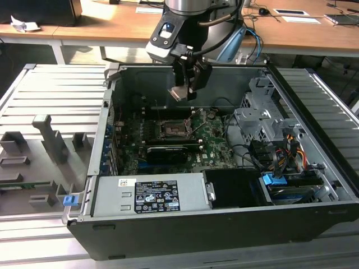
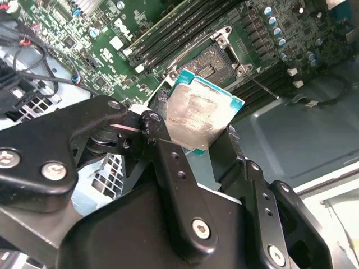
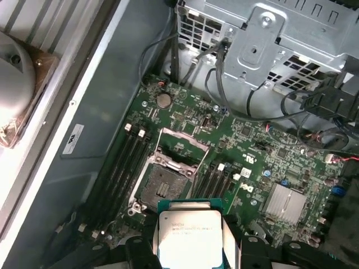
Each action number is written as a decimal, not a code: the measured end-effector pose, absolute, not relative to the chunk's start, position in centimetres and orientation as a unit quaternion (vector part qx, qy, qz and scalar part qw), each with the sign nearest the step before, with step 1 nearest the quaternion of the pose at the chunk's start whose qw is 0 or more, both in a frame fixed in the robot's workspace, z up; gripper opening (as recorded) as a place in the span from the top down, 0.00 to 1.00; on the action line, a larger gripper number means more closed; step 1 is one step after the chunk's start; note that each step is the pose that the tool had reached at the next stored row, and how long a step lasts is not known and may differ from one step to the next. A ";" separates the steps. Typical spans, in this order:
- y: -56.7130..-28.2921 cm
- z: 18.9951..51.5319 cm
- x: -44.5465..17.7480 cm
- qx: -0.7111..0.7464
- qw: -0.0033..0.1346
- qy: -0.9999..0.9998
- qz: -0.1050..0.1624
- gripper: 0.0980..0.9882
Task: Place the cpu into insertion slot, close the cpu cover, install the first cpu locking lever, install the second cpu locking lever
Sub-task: 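Place the cpu into insertion slot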
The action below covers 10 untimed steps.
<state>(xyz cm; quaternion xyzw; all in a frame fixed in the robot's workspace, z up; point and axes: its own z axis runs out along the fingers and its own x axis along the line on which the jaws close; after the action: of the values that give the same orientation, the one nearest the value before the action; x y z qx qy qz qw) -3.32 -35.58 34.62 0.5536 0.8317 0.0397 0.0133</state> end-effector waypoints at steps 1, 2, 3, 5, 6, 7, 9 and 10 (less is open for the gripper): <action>-35.6 34.5 -3.3 0.568 0.014 0.822 0.039 0.50; -35.6 34.4 -3.3 0.584 0.015 0.811 0.039 0.50; -35.6 34.4 -3.3 0.594 0.015 0.804 0.039 0.50; -35.6 34.4 -3.3 0.601 0.016 0.798 0.038 0.50; -35.6 34.3 -3.3 0.603 0.016 0.796 0.038 0.50; -35.6 34.3 -3.3 0.605 0.016 0.795 0.038 0.50; -35.6 34.3 -3.3 0.607 0.016 0.794 0.038 0.50; -35.6 34.3 -3.3 0.607 0.016 0.794 0.038 0.50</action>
<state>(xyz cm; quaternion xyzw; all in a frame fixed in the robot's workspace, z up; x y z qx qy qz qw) -3.32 -35.58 34.30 0.6070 0.7937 0.0380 0.0163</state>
